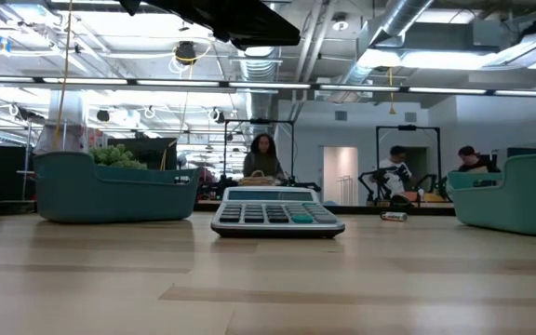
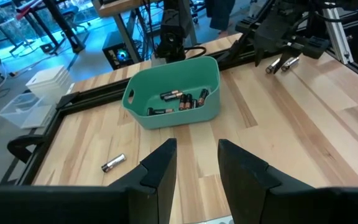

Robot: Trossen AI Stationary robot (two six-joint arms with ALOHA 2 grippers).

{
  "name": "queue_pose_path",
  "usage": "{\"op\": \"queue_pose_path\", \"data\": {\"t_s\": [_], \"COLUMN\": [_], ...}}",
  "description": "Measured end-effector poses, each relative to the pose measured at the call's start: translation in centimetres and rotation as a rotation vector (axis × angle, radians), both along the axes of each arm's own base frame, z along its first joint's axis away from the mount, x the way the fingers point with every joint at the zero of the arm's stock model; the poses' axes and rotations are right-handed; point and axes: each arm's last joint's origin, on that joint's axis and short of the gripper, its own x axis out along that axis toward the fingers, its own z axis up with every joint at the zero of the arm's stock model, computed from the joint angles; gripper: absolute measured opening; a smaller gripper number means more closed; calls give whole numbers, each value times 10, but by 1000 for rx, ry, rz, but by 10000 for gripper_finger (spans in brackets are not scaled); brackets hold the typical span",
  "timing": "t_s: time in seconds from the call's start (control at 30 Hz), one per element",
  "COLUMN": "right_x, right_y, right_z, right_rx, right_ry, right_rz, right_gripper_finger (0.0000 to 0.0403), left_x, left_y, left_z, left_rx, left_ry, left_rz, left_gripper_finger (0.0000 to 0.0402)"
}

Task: Sort batteries
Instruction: Put the silver/black battery into the blue bin

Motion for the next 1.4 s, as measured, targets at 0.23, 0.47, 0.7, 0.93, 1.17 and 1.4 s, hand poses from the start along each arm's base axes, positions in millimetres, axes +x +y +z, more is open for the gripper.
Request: {"op": "queue_pose_path", "data": {"t_s": [0.23, 0.47, 0.7, 0.93, 1.17, 1.4], "right_x": [-1, -3, -1, 0, 0, 2], "right_y": [1, -3, -5, -3, -3, -4], "right_z": [0, -7, -8, -9, -9, -10], "right_rx": [8, 31, 29, 49, 57, 61], "right_ry": [5, 33, 38, 40, 45, 50], "right_rz": [0, -9, -9, 15, 25, 27], "right_gripper_finger": [227, 227, 211, 156, 110, 65], "left_x": [0, 0, 0, 0, 0, 0], "left_y": [0, 0, 0, 0, 0, 0], "left_z": [0, 0, -1, -1, -1, -1], "left_rx": [0, 1, 1, 4, 5, 5], "left_ry": [4, 5, 6, 6, 6, 5], "left_rz": [0, 0, 0, -1, -1, -1], "left_gripper_finger": [111, 111, 111, 111, 111, 111]}}
